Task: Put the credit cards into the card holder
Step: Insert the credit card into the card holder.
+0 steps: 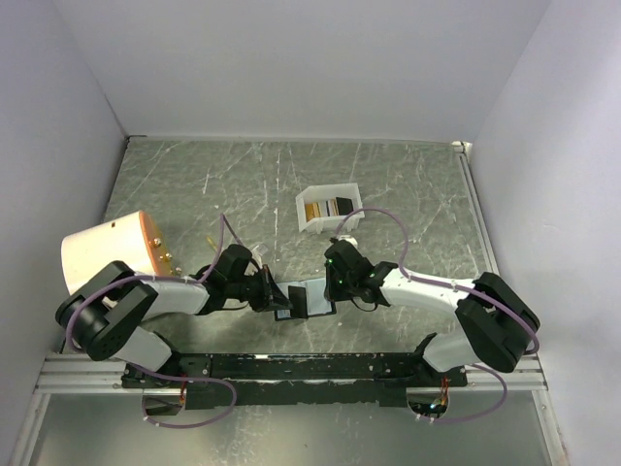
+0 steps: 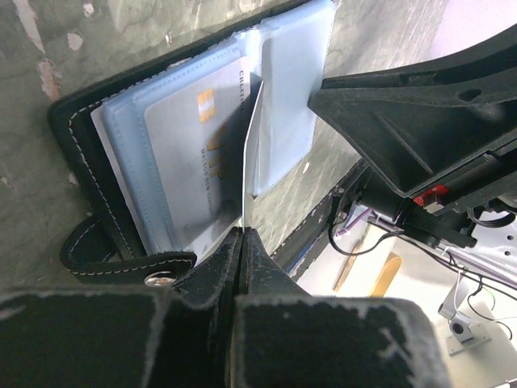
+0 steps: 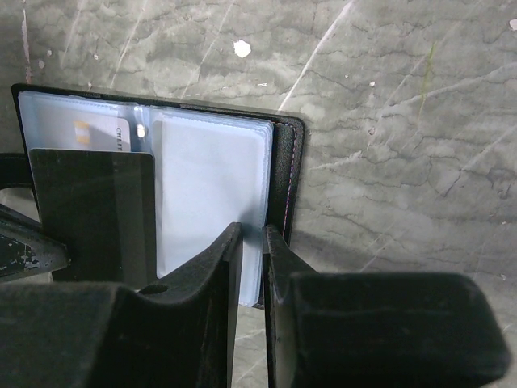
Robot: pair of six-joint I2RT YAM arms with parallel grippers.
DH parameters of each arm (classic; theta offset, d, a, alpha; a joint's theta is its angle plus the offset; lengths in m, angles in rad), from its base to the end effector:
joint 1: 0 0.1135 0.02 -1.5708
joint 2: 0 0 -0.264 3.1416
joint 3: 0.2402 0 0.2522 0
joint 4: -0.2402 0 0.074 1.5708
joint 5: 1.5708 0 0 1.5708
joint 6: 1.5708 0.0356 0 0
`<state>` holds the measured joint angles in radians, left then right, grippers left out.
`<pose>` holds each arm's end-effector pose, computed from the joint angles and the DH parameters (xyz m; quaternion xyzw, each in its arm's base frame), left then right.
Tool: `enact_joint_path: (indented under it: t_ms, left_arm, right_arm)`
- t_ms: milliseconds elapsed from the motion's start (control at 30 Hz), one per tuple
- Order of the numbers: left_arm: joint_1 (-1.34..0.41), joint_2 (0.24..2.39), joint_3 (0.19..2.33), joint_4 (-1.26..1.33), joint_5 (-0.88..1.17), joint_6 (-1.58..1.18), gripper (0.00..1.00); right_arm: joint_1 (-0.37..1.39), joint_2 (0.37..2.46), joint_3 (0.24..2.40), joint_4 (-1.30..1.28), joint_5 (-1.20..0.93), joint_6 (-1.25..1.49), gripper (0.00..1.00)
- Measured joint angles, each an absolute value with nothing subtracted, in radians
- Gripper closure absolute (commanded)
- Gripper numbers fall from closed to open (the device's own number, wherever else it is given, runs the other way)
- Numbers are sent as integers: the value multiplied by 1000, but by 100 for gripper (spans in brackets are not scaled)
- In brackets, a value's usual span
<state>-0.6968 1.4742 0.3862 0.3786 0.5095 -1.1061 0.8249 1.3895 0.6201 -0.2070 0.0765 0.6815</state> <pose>0.1738 -0.1681 0.1187 -0.0757 0.8824 -0.4589 0.0711 0.1726 0.1828 0.1551 -0.0573 0.9538 0.1735 0.2385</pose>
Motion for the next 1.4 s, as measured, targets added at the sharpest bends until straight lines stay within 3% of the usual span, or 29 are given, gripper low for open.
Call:
enact_joint_path:
  t_ms: [1400]
  left_arm:
    - [-653,1462,416,370,536,-1100,93]
  right_arm:
    - [826,1383,610,-196,79,695,87]
